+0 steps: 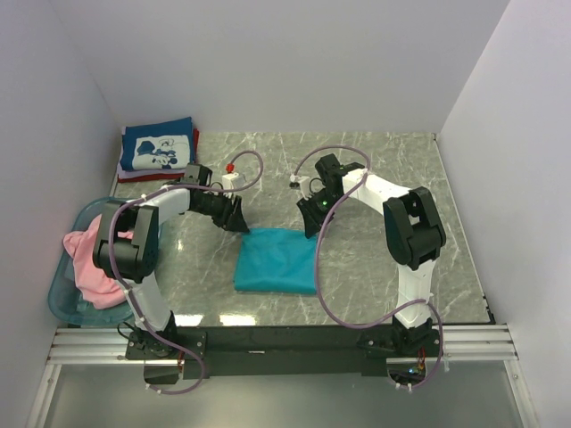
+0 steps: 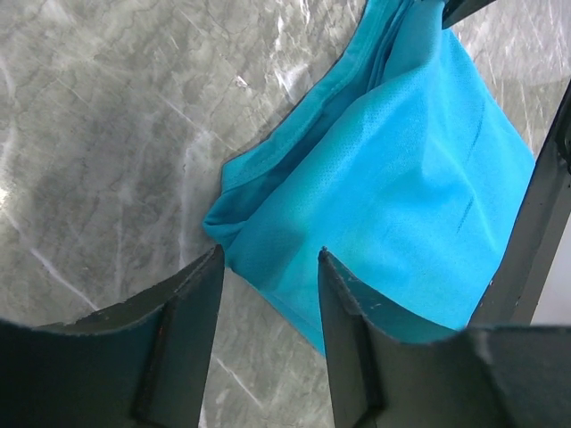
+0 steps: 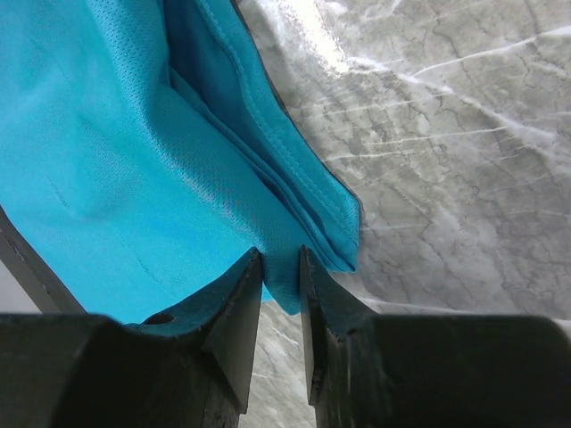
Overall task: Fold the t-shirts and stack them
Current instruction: Fold the tshirt
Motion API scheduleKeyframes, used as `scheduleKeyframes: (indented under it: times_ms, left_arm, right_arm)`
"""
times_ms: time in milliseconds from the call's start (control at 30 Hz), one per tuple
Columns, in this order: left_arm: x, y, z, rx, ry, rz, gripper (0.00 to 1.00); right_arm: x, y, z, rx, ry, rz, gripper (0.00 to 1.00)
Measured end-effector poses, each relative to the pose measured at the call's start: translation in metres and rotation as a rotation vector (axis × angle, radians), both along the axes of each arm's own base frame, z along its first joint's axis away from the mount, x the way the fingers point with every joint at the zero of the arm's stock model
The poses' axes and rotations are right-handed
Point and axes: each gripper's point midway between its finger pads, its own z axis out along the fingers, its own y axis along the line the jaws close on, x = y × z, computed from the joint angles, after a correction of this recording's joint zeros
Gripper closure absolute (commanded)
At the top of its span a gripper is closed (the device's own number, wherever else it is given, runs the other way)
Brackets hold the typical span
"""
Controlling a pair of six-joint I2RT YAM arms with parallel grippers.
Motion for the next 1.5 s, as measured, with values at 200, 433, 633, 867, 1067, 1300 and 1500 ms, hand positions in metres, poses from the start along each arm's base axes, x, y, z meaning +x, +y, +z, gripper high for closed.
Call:
scheduleKeyframes:
  times_ms: [200,433,633,867,1067,1300,1500]
  left_arm:
    - [0.0,0.001,-0.003,0.002,0.007,0.002,0.68]
    - [-0.003,0.003,-0.015,0.011,0.047,-0.004,0.99]
    - [0.004,0.01,-0.011,0.004,0.042,0.016,0.99]
    - [0.027,0.023,-0.001,-0.007,0.016,0.062,0.99]
    - [0.043,0.022,-0.015,-0.006,0.041,0.091,0.99]
    - [0.067,0.023,-0.028,-0.003,0.064,0.149,0.61]
    - [0.078,0.039,0.008,-0.078,0.014,0.269,0.33]
  right_arm:
    - [-0.001,-0.002,-0.001,-0.01,0.0,0.006,0.73]
    - [0.0,-0.004,0.001,-0.024,-0.004,0.008,0.8]
    - [0.007,-0.006,0.009,-0.033,-0.026,0.015,0.91]
    - [0.024,-0.008,0.019,-0.026,-0.071,0.004,1.0]
    - [0.048,-0.005,0.005,-0.042,-0.089,-0.028,1.0]
    - [0.074,-0.009,-0.019,-0.097,-0.097,-0.115,0.59]
    - [0.116,-0.022,0.021,-0.023,-0.175,-0.3,0.3]
